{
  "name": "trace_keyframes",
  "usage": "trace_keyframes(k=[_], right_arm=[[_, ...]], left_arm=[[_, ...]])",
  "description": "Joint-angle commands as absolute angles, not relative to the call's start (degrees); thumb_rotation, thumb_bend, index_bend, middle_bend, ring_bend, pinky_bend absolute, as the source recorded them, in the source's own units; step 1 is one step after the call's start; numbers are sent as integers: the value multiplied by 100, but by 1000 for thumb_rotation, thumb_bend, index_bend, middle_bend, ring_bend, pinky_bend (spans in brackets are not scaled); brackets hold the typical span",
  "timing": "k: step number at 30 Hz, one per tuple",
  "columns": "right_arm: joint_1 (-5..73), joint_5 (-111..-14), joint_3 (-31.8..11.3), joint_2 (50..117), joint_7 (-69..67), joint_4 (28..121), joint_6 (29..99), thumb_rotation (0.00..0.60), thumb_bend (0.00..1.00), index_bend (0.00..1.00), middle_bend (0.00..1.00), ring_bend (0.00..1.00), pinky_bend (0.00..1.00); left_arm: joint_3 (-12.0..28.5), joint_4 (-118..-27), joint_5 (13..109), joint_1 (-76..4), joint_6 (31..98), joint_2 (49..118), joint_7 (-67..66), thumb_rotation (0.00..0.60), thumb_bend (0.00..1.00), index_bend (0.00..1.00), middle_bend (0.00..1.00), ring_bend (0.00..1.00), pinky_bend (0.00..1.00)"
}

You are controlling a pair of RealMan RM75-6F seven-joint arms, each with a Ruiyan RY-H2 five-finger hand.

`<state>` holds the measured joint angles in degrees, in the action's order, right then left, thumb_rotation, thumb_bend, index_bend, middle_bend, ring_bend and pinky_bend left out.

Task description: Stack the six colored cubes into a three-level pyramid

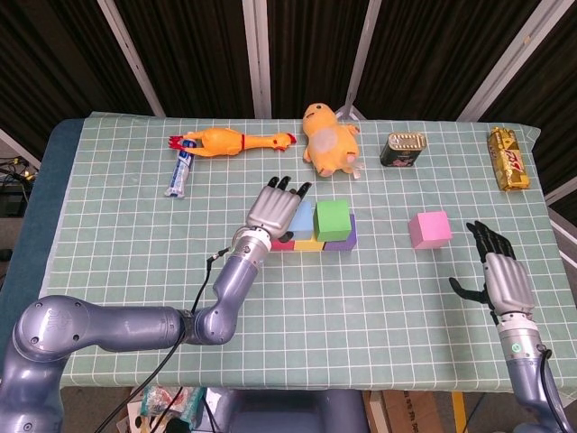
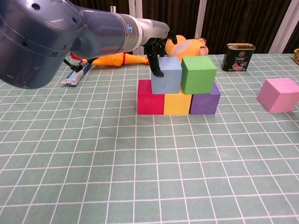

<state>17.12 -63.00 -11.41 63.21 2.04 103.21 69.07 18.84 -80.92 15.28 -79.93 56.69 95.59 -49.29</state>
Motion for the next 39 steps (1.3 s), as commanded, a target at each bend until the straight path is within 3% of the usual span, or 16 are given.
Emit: trace_keyframes(k=[1, 39], right_arm=[[1714, -6295, -1141, 6323, 204, 10317, 6902, 600, 309, 0, 0, 0, 0], [1721, -6268, -1144, 6331, 224, 10321, 6900, 600, 309, 0, 0, 0, 0]], left_arm=[[1887, -8095, 1534, -7991, 5663, 9554, -4922, 600, 380, 96, 365, 77, 115], [1923, -8047, 1548, -8067, 5623, 9627, -4876, 600, 381, 97, 364, 77, 115]])
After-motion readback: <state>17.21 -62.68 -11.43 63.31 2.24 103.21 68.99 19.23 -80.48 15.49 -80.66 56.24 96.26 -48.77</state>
